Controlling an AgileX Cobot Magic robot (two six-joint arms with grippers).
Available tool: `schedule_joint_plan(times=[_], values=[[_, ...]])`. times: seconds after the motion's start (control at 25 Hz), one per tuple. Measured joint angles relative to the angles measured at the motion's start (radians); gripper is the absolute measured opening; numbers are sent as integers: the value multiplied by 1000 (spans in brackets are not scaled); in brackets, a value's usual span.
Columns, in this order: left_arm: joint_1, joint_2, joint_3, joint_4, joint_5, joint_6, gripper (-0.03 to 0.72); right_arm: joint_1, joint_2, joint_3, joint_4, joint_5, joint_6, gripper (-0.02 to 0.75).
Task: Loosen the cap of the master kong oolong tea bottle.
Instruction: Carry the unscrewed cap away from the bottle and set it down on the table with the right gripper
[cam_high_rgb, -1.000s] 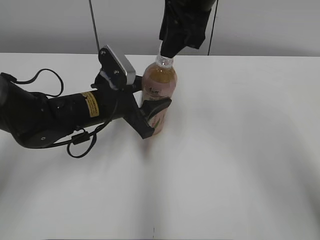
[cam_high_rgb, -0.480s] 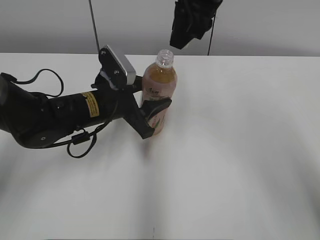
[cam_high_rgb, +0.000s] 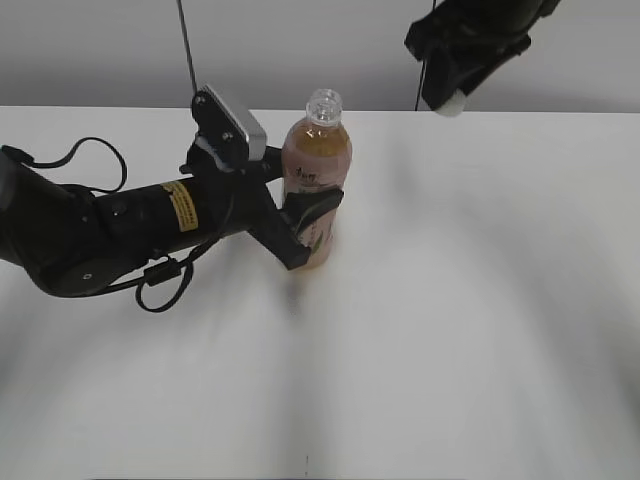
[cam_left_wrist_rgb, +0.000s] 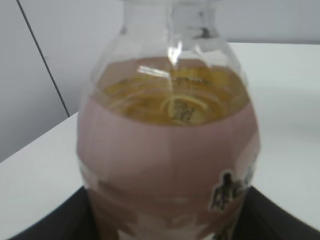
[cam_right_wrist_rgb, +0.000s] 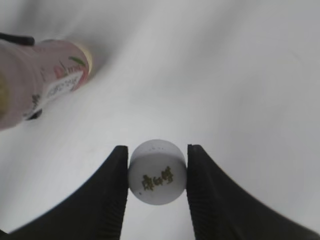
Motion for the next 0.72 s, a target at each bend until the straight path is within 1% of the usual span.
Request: schedule_joint_plan(times=[0.2,0.4,0.56,0.72], values=[[12,0,0,-23,-21,-67,398,-2,2,135,-10,0,32,273],[47,0,3,-29,-38,-181,398,-7,23,209,-17,-1,69,273],[73,0,40,-45,-51,-202,398,-7,30,236,-8,-1,85,273],[78,0,57,-36,-47,-207,398,-9,71,237,21,-1,93,273]])
